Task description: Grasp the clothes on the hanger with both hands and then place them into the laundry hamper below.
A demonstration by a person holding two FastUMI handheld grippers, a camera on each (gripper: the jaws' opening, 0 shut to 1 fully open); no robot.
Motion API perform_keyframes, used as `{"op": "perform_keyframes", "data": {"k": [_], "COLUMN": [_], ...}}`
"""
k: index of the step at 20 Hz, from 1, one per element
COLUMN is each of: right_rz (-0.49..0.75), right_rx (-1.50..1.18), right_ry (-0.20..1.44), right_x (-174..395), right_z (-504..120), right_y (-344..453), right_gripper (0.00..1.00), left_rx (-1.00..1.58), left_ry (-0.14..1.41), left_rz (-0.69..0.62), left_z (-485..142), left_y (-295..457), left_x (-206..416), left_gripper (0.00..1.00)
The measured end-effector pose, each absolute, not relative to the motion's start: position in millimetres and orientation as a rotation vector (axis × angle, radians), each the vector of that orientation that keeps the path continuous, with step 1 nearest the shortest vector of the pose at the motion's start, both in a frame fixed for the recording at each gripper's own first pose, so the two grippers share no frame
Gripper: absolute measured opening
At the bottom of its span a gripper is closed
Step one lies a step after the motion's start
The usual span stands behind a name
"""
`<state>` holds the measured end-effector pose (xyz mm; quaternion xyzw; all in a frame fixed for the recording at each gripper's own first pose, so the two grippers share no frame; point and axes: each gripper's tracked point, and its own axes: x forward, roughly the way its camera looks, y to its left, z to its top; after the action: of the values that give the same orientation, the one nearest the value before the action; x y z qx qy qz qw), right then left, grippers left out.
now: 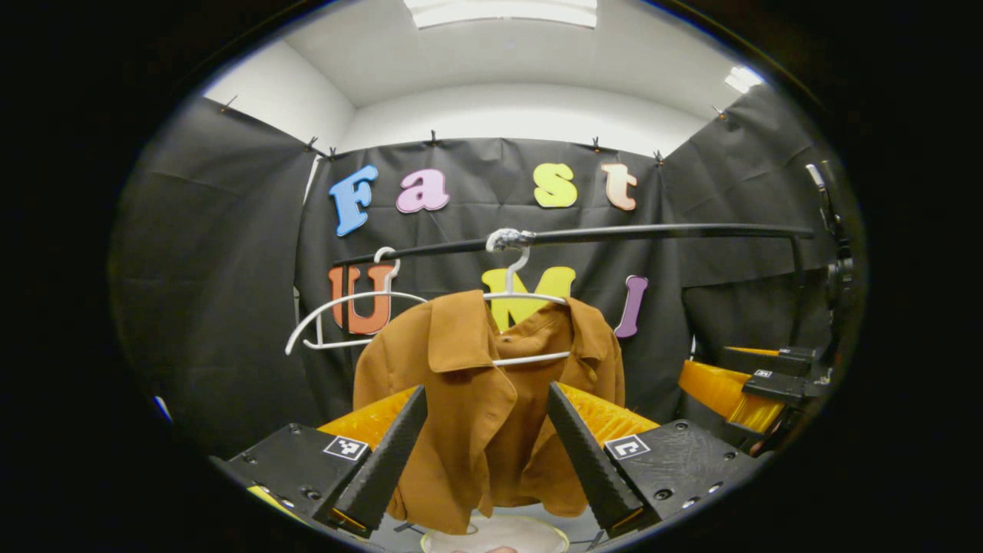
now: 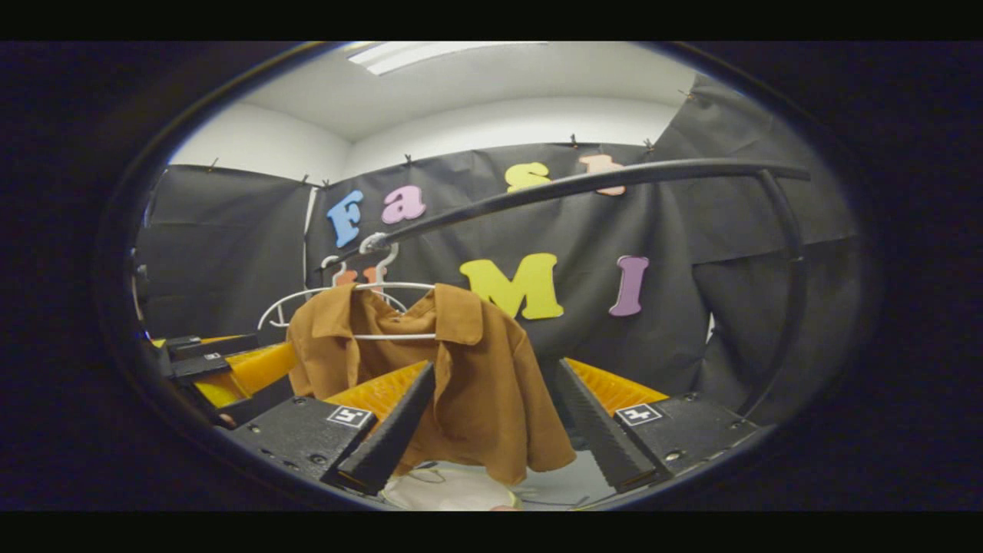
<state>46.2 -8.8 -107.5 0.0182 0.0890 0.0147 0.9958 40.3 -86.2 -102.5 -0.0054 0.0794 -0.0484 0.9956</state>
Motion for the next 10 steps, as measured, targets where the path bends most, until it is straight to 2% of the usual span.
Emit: {"op": "perform_keyframes", "data": {"k": [3,4,5,8,9,10], "right_rz": [0.075,0.084,0.095,0.128,0.141,0.156], "right_rx": [0.041,0.04,0.039,0.047,0.057,0.067], "right_ry": [0.214,0.225,0.235,0.261,0.274,0.285], "right_x": [65.7,73.0,80.7,106.4,115.1,123.7], "right_z": [-128.7,-136.3,-142.8,-161.9,-167.0,-172.1], "right_y": [7.1,10.8,15.1,26.5,30.4,34.5], "right_gripper": [0.98,0.98,0.98,0.98,0.98,0.98], "left_rx": [0.0,0.002,0.006,0.015,0.012,0.007], "left_ry": [0.185,0.187,0.19,0.197,0.203,0.208], "left_rz": [-0.094,-0.099,-0.097,-0.084,-0.08,-0.081], "left_z": [-118.6,-122.6,-126.6,-138.7,-143.7,-146.9], "left_y": [-90.9,-92.6,-91.4,-86.1,-85.1,-86.4], "left_x": [51.7,57.2,63.3,83.2,89.7,94.8], "left_gripper": [1.0,0.96,1.0,1.0,0.96,0.96]}}
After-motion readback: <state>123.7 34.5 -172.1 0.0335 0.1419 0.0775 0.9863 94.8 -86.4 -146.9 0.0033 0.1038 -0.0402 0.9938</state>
